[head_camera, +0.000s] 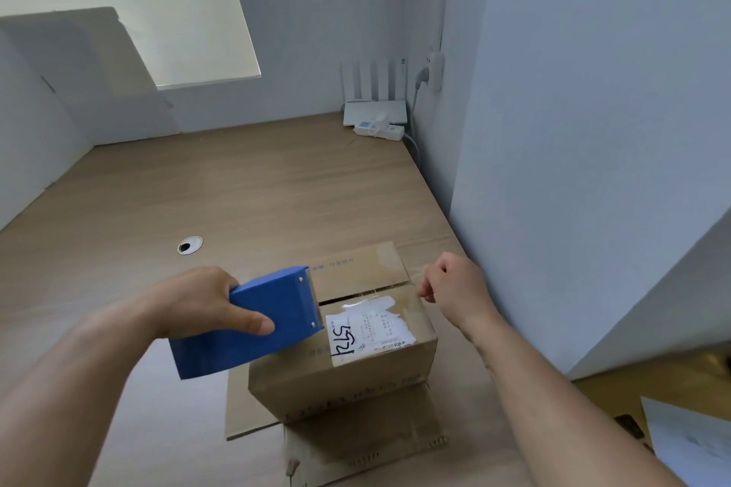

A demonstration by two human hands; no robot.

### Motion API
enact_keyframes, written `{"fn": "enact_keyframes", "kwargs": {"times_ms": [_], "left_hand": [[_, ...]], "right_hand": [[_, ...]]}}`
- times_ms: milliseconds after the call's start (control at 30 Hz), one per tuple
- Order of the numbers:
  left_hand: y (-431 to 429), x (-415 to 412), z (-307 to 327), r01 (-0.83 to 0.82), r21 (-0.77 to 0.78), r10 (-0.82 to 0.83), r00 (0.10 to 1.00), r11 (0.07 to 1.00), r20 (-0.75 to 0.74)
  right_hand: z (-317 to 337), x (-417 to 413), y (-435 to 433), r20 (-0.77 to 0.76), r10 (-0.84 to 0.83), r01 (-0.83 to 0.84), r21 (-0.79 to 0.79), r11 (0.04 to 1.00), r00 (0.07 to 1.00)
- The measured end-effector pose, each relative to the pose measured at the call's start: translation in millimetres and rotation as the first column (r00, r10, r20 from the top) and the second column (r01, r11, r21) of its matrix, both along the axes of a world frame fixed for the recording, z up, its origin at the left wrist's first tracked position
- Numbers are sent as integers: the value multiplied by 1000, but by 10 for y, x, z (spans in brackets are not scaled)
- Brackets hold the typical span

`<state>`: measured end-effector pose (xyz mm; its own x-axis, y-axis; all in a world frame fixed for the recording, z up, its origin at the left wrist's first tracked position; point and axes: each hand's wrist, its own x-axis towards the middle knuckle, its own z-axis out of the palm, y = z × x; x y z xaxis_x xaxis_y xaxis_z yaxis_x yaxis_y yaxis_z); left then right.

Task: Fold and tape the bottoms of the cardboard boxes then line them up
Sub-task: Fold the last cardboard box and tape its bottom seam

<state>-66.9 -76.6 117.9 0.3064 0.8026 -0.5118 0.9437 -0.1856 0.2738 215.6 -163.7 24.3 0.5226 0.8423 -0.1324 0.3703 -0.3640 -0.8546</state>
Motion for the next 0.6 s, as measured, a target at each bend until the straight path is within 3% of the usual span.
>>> {"fn": "enact_keyframes", "kwargs": {"times_ms": [367, 500, 600], "left_hand": [[103, 89, 11, 12, -56, -15, 997, 998, -70], [134, 108, -24, 13, -58, -17, 997, 998, -73], [148, 133, -30, 29, -52, -34, 995, 998, -96]], "right_hand": [[-216, 2, 121, 4, 42, -41, -138, 990, 999], [-277, 57, 187, -178, 39, -66, -153, 986, 983], [-328, 63, 149, -278, -48, -27, -258, 966, 959]]}}
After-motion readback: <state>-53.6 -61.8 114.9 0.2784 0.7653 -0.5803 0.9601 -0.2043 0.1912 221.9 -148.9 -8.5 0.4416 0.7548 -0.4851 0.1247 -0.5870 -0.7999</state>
